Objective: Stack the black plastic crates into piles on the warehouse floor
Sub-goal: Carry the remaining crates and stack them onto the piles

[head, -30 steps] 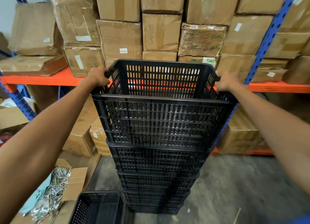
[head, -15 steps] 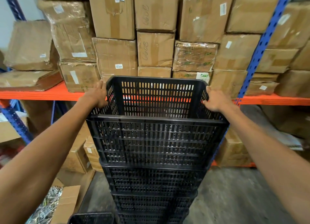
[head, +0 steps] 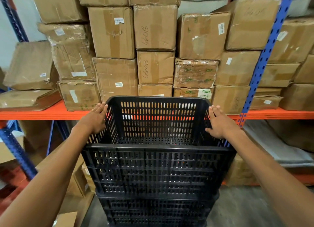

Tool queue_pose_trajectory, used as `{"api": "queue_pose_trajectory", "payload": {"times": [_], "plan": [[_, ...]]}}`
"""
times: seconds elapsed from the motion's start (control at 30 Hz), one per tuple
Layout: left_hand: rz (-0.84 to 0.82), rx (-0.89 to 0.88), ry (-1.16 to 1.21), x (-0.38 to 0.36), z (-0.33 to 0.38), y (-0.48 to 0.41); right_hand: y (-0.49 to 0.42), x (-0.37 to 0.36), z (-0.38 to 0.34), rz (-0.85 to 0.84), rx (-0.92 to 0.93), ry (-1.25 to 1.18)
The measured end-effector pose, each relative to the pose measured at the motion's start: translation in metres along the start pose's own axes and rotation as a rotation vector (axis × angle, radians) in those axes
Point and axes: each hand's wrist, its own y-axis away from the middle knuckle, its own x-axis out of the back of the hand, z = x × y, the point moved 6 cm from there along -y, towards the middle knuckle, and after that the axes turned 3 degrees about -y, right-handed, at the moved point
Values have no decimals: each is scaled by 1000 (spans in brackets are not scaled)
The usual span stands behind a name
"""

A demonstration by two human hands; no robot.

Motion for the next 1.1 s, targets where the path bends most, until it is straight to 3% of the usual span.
{"api": "queue_pose_trajectory", "payload": {"times": [0.43,0.63,0.77,0.93,1.1], "plan": [[11,11,58,10,2,20,12,7,-7,-35,-22,-49],[40,9,375,34,-2,29,20,37,-31,38,-44,46],[144,119,503,60,-34,40,16,97,-117,223,105,-259],[258,297,496,66,-134,90,43,166,-298,425,379,-629],[173,483,560,1,-231,172,109,156,-475,420,640,-812]]}}
